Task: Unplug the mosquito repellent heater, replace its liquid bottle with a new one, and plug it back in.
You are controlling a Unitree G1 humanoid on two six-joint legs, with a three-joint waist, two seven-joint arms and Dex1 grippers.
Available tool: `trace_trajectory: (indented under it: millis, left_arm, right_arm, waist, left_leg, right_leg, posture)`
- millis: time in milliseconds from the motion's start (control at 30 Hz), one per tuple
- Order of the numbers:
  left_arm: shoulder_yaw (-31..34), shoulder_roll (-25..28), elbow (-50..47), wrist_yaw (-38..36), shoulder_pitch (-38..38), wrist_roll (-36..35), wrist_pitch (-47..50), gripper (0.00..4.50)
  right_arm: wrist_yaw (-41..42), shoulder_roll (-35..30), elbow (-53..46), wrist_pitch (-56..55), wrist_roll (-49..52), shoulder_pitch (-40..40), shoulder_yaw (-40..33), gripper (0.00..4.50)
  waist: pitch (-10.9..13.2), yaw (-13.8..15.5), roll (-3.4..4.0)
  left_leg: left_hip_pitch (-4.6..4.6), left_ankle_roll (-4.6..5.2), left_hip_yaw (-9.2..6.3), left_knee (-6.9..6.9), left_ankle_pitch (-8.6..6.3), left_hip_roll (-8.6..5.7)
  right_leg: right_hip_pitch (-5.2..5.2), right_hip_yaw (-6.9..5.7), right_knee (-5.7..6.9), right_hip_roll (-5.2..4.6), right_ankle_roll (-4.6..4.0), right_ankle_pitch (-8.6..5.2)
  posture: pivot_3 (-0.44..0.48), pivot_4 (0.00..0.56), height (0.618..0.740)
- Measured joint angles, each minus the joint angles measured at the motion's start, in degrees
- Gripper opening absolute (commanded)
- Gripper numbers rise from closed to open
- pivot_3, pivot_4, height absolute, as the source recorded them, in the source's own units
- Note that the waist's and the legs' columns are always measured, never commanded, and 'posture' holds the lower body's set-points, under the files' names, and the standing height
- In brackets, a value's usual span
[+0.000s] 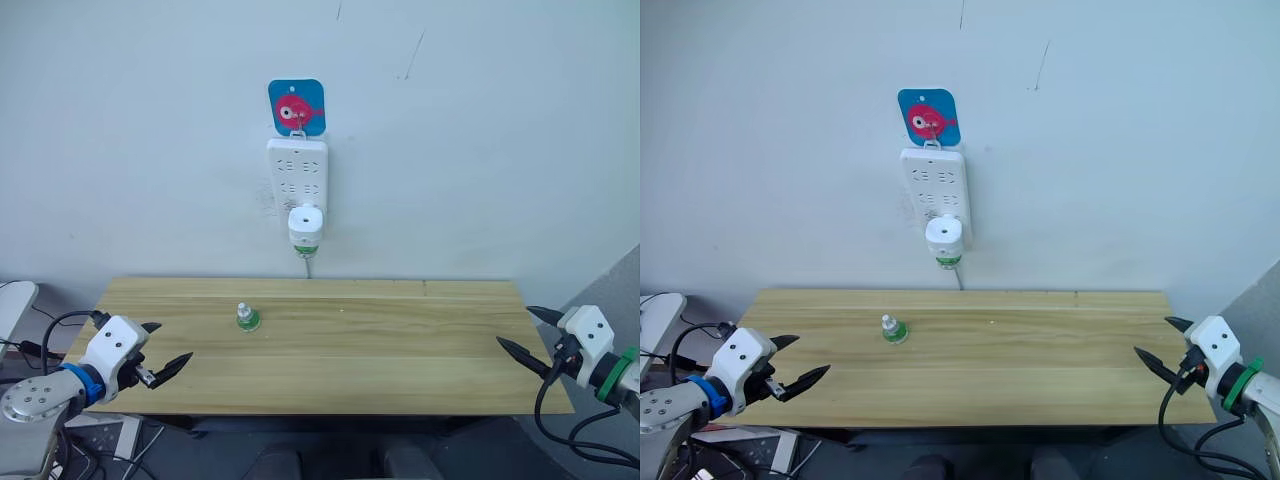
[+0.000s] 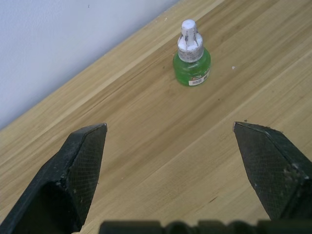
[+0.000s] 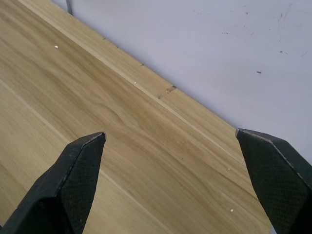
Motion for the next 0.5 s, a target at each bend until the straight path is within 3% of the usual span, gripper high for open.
trace_trajectory:
  millis: [500]
  left_arm:
    - [2.7,0.5,0.5,-6.2,-1.8,-3.9,2.0,4.50]
  right_arm:
    - [-0.1,0.2,-3.4,2.3,0.0,0.9,0.0,4.47]
  waist:
    - [0.2,0.1,0.05]
  left_leg:
    - [0.00,0.00,0.00,0.01,0.00,0.00]
  right_leg:
    - [0.00,0.00,0.00,0.00,-0.03,-0.01]
  posture:
    - [0.120,0.101,0.735]
